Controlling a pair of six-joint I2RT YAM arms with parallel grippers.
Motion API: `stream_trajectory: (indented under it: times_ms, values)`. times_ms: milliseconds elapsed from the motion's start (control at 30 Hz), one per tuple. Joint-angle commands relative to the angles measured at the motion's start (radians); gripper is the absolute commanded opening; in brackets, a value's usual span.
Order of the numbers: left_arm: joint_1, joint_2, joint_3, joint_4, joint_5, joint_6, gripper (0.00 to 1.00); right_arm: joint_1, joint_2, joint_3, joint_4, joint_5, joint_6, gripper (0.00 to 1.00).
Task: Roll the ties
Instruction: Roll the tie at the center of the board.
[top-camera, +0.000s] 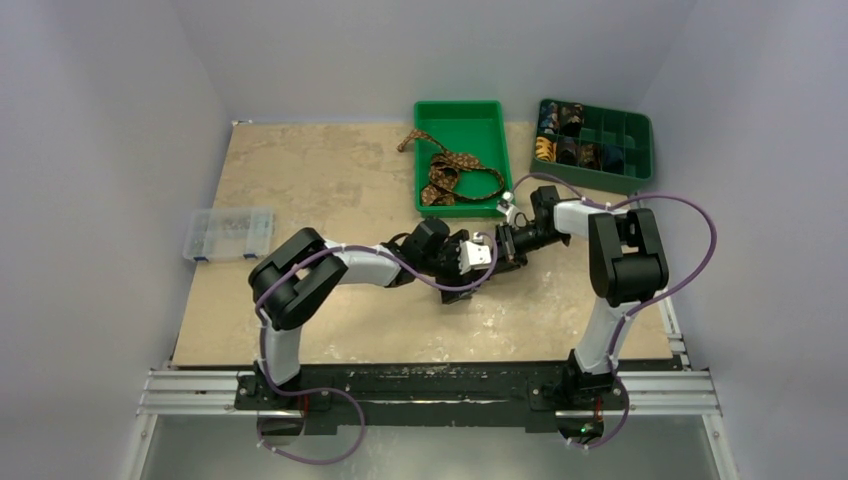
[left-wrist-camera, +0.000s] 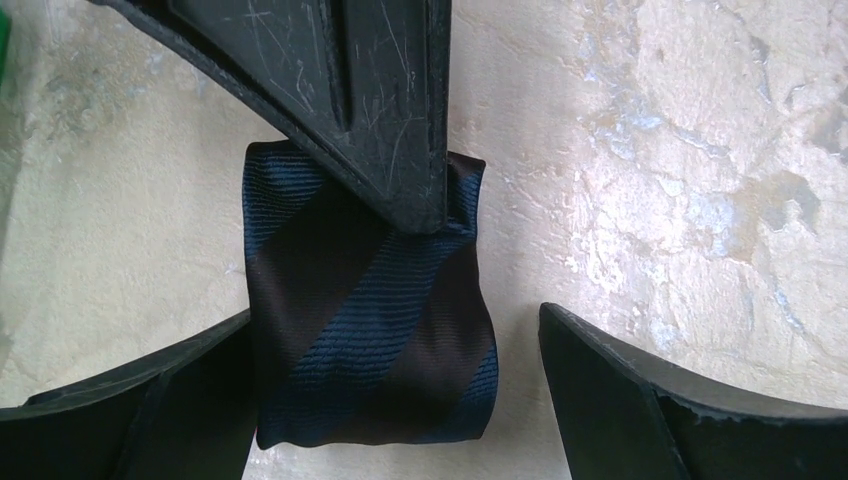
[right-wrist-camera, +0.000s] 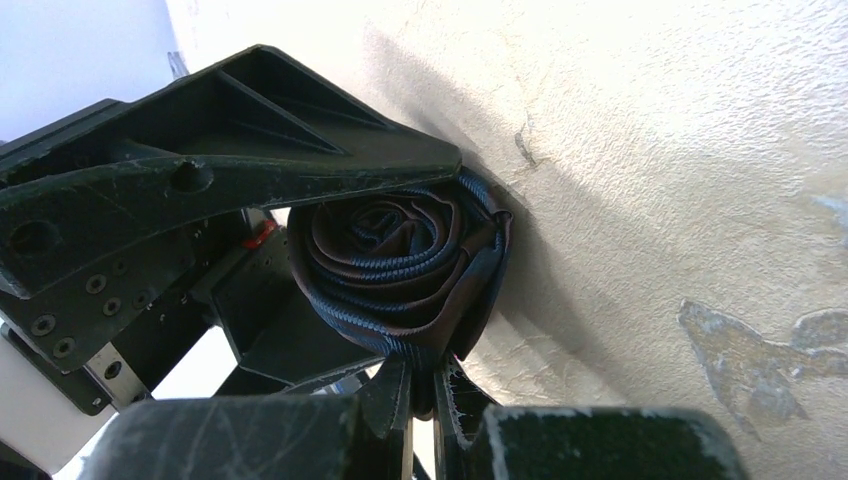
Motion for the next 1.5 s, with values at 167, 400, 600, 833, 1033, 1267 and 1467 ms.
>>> stream_trajectory:
  times_ms: [167,400,600,833,1033,1267,1467]
  values:
    - [-0.004,0.047,0.062,0.014,0.020,0.026,0.94,0.009,0.030,0.047,-0.108,0.054,-0.155,0.00]
    - [0.001,-0.041,-0.051,0.174,0.045,-0.005,1.00,0.009,0.038,0.067,-0.168,0.054,-0.195,0.00]
    - [0.001,-0.023,-0.035,0.176,0.060,-0.008,1.00,0.010,0.035,0.076,-0.224,0.021,-0.230,0.00]
    - [-0.005,0.043,0.033,0.063,0.097,0.020,0.80,0.021,0.057,0.074,-0.211,0.014,-0.226,0.00]
    - [-0.006,0.046,0.004,0.009,0.090,0.044,0.58,0.020,0.073,0.066,-0.186,0.017,-0.206,0.00]
    - [-0.009,0.061,-0.026,-0.004,0.064,0.062,0.34,0.021,0.079,0.042,-0.105,0.028,-0.120,0.07]
    - [-0.008,0.051,-0.033,0.014,0.046,0.040,0.55,0.021,0.044,0.049,-0.084,0.036,-0.109,0.00]
